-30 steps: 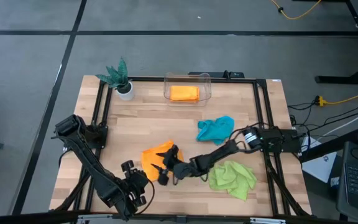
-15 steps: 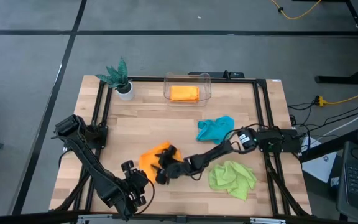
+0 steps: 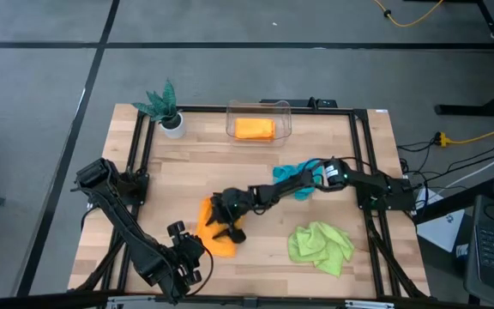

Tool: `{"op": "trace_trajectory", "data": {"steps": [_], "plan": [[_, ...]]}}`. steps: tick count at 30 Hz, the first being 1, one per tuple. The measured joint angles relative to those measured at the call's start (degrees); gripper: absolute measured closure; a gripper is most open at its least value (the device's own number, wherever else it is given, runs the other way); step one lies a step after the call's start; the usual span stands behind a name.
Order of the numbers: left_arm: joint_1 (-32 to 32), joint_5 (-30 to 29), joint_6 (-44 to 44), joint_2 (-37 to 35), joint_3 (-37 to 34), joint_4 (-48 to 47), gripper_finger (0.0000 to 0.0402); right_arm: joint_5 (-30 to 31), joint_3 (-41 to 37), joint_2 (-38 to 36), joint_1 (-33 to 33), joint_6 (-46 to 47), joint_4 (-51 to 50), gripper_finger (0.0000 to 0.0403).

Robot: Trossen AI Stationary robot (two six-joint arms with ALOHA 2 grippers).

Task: Fold microfiber towels
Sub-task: Fold the orange microfiber towel

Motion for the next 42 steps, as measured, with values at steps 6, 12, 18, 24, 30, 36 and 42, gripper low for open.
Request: {"op": "trace_trajectory", "data": {"steps": [6, 12, 18, 24, 30, 36, 42], "plan": [[0.0, 0.0, 0.0, 0.0, 0.0, 0.1, 0.0234, -5.7, -0.6, -5.1, -1.5, 9.0, -4.4, 0.0147], [-0.1, 0.0, 0.0, 0.0, 0.0, 0.2, 0.0234, 5.6, -0.3, -13.2, 0.7, 8.0, -10.1, 0.0147], [-0.1, 0.0, 0.0, 0.0, 0.0, 0.1, 0.0234, 35.3, -0.3, -15.4, 4.9, 15.0, -14.2, 0.0147], [-0.1, 0.0, 0.0, 0.0, 0.0, 0.1, 0.0234, 55.1, -0.3, -11.4, 10.1, 26.3, -12.1, 0.0147], [0.0, 0.0, 0.0, 0.0, 0.0, 0.1, 0.0234, 67.8, -0.3, -5.0, 13.1, 32.2, -4.2, 0.0147], [0.0, -0.1, 0.0, 0.0, 0.0, 0.1, 0.0234, 70.5, -0.3, 0.6, 13.3, 33.9, -1.3, 0.0147], [-0.1, -0.1, 0.0, 0.0, 0.0, 0.1, 0.0234, 45.6, 0.1, 1.1, 10.0, 19.3, 1.4, 0.0147]]}}
